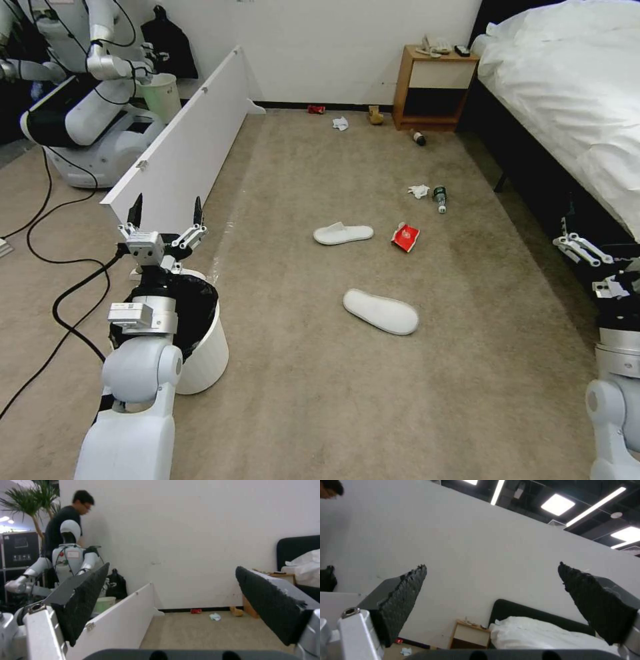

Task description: Pick up the trash bin and place the garbage on the floor into it.

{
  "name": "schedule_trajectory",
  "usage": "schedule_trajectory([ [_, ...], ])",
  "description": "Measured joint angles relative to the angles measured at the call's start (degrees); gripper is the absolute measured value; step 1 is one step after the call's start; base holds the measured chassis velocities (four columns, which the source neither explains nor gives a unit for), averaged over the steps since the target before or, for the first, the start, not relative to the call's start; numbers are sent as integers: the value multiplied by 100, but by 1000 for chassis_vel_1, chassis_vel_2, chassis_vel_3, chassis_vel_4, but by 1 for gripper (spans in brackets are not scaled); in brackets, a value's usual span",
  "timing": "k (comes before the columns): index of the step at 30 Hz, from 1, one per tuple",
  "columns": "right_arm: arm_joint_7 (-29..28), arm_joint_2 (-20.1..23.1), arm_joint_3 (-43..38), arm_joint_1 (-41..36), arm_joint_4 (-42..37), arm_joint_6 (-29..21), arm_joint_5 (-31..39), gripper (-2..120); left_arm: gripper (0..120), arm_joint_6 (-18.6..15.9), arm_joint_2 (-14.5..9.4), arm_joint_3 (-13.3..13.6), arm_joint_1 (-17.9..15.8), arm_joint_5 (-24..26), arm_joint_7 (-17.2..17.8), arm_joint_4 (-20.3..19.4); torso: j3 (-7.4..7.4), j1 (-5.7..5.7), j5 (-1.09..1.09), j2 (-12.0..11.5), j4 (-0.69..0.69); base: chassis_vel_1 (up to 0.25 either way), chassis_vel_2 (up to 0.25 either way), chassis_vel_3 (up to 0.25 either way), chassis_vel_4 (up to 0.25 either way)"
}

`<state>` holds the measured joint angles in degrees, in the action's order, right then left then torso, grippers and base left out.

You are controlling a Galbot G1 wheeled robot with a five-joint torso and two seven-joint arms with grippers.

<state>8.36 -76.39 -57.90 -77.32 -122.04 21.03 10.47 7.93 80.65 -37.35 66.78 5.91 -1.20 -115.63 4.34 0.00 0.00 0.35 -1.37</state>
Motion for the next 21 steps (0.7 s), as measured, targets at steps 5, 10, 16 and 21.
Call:
schedule_trajectory([
  [5,0,1,0,1,1,1,9,100,100,-126,-25,-37,-23,58,61,-48,0,0,0,0,0,0,0,0,0],
  [10,-6,32,-30,-28,-1,12,19,100,100,-1377,-213,-302,-181,616,896,-462,0,0,0,0,0,0,0,0,0],
  [16,-6,10,-23,-38,-7,23,9,100,100,-2291,-315,-459,-185,790,1991,-774,0,0,0,0,0,0,0,0,0],
  [21,-5,-25,3,-38,-7,34,-32,100,100,-3459,-302,-497,-112,1323,3068,-968,0,0,0,0,0,0,0,0,0],
])
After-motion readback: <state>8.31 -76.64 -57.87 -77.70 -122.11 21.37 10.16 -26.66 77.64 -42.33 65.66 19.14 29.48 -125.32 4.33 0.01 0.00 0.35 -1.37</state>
